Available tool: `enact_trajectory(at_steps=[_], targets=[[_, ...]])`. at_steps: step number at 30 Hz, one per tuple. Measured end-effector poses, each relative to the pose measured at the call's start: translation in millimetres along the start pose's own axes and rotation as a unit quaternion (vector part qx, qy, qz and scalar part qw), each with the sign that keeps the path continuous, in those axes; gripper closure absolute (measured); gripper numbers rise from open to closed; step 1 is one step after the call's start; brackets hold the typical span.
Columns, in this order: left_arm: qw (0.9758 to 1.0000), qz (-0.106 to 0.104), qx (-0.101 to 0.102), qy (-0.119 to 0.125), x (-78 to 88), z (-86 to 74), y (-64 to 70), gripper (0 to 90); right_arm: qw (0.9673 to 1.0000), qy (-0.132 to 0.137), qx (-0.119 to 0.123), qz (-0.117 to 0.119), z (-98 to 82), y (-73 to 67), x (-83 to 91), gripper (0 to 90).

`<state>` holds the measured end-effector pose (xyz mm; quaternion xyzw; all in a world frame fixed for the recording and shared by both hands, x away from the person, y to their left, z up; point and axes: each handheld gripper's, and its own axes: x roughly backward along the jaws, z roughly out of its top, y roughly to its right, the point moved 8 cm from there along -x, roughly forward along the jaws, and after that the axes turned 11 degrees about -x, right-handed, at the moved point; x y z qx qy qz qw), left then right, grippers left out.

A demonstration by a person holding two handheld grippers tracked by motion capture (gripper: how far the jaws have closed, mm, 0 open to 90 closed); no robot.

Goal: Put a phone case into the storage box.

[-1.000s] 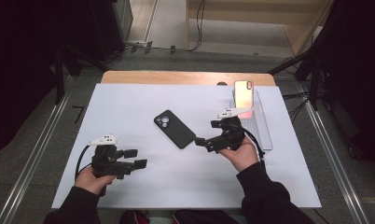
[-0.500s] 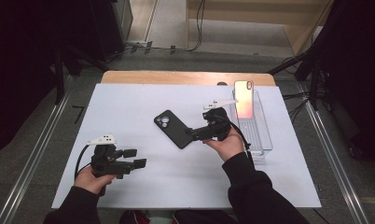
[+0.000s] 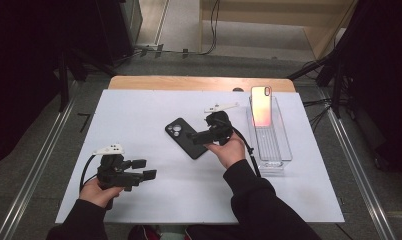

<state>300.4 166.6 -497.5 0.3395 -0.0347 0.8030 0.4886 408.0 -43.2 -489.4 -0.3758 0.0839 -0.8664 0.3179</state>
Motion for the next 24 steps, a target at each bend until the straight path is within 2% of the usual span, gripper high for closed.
enact_trajectory(at_steps=[7, 12, 20, 24], targets=[[1.0000, -0.001, -0.001, -0.001, -0.4, -0.1, 0.0, 29.0, 1.0000, -0.003, 0.001, 0.002, 4.2, -2.4, -18.7, 0.0], [1.0000, -0.002, -0.002, -0.001, -0.4, 0.0, 0.3, 29.0, 0.9999, -0.002, 0.016, -0.004, 9.9, -6.5, -30.6, 0.0], [1.0000, -0.001, -0.001, 0.000, 0.0, 0.2, -0.2, 29.0, 1.0000, 0.001, 0.001, -0.001, 11.2, -2.6, -43.1, 0.0], [1.0000, -0.001, -0.002, 0.000, 0.1, 0.2, -0.1, 29.0, 1.0000, -0.003, 0.003, -0.004, 8.3, -1.4, -47.4, 0.0]])
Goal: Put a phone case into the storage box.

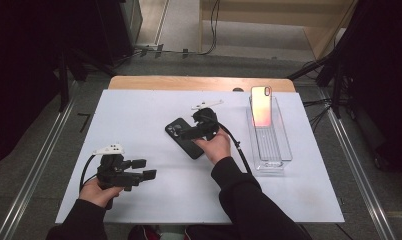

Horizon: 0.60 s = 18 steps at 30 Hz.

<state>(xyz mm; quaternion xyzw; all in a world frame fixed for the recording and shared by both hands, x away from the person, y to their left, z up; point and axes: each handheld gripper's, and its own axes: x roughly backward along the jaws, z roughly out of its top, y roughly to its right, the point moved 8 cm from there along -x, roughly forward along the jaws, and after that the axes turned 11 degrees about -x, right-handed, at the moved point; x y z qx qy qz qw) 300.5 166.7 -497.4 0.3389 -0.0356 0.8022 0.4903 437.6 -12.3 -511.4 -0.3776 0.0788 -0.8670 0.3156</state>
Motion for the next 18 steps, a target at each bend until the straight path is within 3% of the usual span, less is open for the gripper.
enact_trajectory(at_steps=[18], targets=[[1.0000, 0.000, -0.001, -0.002, -0.4, -0.4, 0.0, 29.0, 1.0000, -0.002, 0.003, -0.005, -17.3, 10.2, -13.9, 0.0]])
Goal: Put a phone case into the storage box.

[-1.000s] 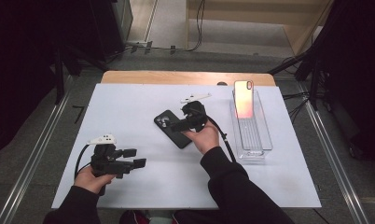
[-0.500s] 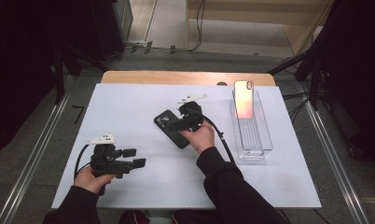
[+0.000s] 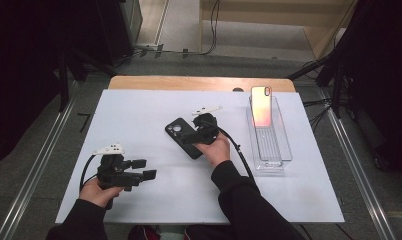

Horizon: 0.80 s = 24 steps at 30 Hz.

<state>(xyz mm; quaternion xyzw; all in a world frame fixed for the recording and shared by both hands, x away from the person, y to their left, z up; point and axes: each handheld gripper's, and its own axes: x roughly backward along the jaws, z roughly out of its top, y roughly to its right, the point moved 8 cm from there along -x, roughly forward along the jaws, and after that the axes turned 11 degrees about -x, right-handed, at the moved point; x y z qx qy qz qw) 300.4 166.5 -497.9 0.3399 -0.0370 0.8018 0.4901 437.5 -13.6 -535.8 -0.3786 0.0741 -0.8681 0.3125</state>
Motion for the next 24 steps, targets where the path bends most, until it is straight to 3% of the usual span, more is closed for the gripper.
enact_trajectory(at_steps=[17, 24], targets=[[1.0000, -0.003, 0.000, 0.000, -0.4, -0.2, 0.3, 29.0, 0.9996, -0.021, 0.009, -0.018, -23.6, 7.3, -16.2, 0.0], [1.0000, -0.002, -0.001, -0.001, -0.2, -0.3, -0.2, 29.0, 0.9987, -0.035, 0.026, -0.027, -30.0, 5.0, -20.2, 0.0]])
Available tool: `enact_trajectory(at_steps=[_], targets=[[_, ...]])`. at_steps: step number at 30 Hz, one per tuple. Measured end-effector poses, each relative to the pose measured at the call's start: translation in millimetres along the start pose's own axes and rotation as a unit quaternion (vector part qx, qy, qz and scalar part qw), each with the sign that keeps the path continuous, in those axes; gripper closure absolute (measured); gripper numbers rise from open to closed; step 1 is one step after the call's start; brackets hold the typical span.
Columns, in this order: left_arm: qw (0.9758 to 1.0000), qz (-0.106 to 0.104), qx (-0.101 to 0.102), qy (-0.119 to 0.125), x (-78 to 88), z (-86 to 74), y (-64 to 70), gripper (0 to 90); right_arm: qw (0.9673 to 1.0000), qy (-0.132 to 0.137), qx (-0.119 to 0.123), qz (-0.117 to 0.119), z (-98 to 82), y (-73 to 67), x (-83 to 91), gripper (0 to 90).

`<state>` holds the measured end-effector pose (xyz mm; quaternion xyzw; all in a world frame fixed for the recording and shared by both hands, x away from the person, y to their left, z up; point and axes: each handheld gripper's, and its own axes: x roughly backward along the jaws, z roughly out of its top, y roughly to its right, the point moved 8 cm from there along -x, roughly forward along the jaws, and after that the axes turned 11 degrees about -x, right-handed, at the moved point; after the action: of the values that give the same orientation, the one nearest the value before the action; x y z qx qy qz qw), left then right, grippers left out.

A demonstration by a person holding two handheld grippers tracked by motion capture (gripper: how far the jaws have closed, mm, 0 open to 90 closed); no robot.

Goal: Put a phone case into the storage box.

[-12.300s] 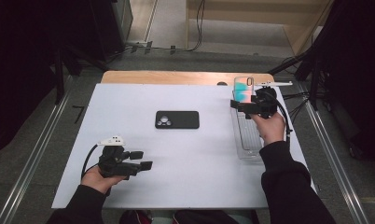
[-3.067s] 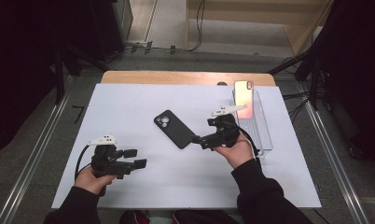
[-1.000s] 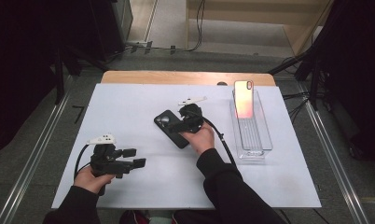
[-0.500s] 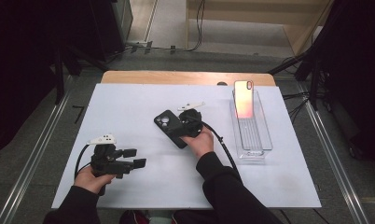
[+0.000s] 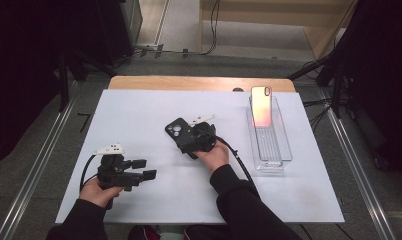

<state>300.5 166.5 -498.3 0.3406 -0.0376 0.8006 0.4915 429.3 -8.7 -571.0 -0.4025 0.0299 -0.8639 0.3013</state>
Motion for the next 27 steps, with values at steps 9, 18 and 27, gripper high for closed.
enact_trajectory(at_steps=[9, 18, 27], targets=[[1.0000, 0.000, 0.000, 0.000, -0.5, -0.1, 0.1, 29.0, 0.9991, -0.020, 0.031, -0.020, -4.3, -3.9, -3.5, 0.0], [1.0000, 0.001, 0.000, -0.001, -0.6, -0.1, 0.1, 29.0, 0.9968, -0.024, 0.056, -0.052, -6.0, -5.4, -6.0, 0.8], [1.0000, 0.003, 0.000, -0.002, -0.8, -0.3, -0.2, 29.0, 0.9972, -0.016, 0.060, -0.043, -6.3, -7.3, -3.3, 11.3]])
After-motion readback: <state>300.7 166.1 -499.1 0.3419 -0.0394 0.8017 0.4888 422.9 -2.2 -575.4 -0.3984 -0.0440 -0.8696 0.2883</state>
